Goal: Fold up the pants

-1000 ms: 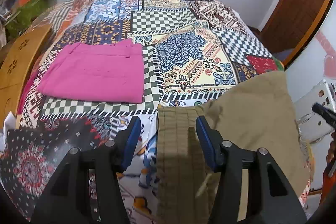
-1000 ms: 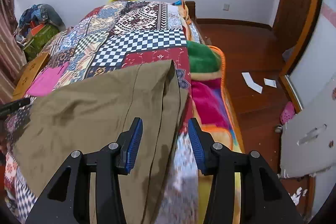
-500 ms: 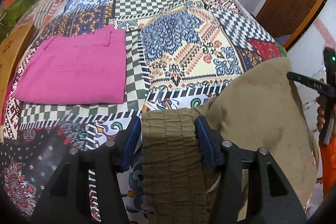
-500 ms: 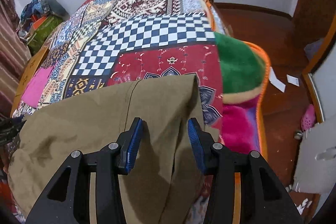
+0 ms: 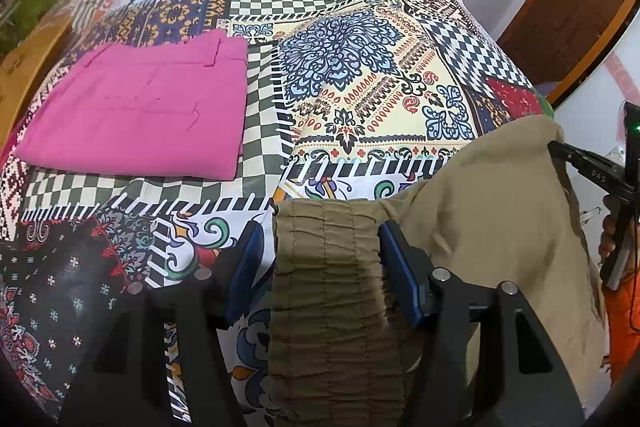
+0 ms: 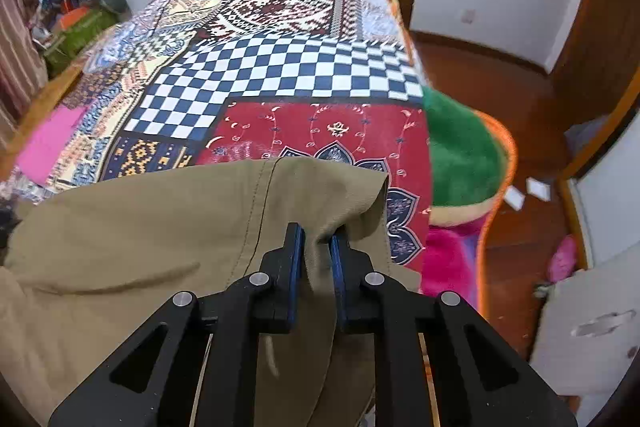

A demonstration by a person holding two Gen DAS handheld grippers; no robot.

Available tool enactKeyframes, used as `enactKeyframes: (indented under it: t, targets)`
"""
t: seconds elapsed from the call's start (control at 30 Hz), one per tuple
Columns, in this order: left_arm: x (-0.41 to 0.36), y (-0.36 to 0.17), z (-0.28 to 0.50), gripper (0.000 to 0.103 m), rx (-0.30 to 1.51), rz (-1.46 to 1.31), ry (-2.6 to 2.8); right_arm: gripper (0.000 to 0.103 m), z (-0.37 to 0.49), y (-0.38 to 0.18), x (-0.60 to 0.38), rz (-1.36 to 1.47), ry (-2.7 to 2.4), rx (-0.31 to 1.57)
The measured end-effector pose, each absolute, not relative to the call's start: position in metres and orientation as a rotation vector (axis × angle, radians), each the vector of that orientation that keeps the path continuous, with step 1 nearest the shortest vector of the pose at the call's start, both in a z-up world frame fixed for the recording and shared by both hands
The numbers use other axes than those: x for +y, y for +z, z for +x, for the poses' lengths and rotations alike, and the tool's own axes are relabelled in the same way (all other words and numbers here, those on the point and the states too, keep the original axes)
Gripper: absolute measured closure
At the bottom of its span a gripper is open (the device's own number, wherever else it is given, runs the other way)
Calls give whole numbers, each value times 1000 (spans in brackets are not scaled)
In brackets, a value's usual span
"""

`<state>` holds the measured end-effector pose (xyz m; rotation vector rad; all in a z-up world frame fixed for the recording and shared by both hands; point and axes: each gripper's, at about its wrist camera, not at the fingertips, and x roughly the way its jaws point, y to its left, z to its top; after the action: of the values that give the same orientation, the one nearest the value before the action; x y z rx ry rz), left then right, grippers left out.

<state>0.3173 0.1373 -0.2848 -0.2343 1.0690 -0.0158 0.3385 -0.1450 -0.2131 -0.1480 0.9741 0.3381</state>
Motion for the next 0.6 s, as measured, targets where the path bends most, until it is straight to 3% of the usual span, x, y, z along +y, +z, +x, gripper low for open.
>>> enactKeyframes:
  t: [0.33,0.37,0.43,0.6]
  targets:
    - [126,-283,316,42,1048,-153,5,93,351,-209,-165,-206,175,976]
    - [126,-283,316,42,1049,-145,12,100,351,-208,-166,-238,128,967]
    - [125,-283,316,42,1049,-147,11,100,350,-207,-166,-358,30,920]
    - [128,-275,314,43,1046,-158,9,100,353,-196,-206,-94,151,1013]
